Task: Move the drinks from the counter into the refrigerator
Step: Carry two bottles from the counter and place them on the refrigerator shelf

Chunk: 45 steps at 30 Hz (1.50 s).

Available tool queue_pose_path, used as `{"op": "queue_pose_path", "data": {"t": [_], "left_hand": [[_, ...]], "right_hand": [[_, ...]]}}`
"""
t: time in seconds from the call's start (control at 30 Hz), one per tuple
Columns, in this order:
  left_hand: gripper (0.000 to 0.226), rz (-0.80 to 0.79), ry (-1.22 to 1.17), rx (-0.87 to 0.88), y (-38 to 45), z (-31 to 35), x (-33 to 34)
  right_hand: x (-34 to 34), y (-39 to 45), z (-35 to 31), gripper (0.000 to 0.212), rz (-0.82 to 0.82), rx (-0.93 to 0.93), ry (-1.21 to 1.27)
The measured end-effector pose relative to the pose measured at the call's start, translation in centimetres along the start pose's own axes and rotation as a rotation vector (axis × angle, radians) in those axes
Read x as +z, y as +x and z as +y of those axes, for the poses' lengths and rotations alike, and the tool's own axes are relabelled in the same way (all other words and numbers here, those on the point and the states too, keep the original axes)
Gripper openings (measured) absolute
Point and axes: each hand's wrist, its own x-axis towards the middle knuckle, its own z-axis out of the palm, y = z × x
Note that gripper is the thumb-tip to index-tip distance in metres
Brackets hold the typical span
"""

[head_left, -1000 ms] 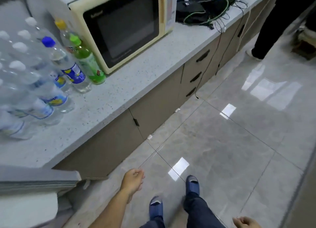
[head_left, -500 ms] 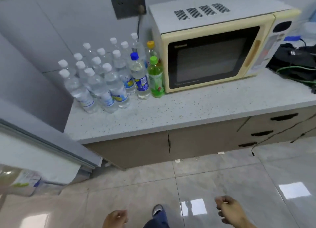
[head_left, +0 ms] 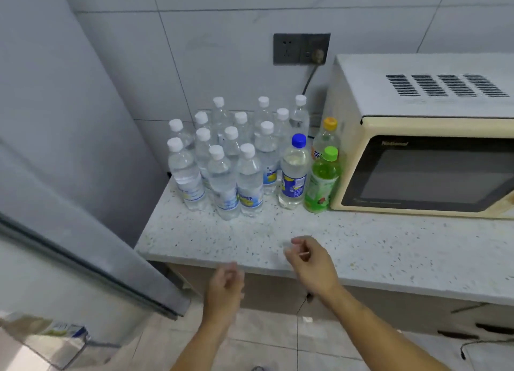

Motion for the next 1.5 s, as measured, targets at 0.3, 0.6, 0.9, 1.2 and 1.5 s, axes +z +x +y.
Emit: {"op": "queue_pose_path", "data": {"t": [0.3,0.6,0.9,1.2,1.5], "left_hand": [[0.077,0.229,-0.096,0.231,9.4,13.8,0.8],[0.065,0.158,0.008,0.175,12.0,13.6,0.7],[0.069,0.286,-0.092,0.164,6.5,9.0,1.2],[0.053,0.058,-0.632,-0.077,-5.9,0.5,0.8],[0.071,0.108,-1.049,-0.397,-16.2,-7.8,-2.4]], "right_hand": [[4.9,11.7,-10.2,0.074,0.0,-0.298,0.024],[6.1,13.8,-9.0,0.076,-0.029,-0.246,0.045],[1.4,8.9,-4.2,0.068,0.033,-0.185,0.3],[-2.9,1.9,1.4,0.039,-0.152,0.044,0.654],[2.0,-5.8,5.1,0.069,-0.646,0.683,0.698]]}}
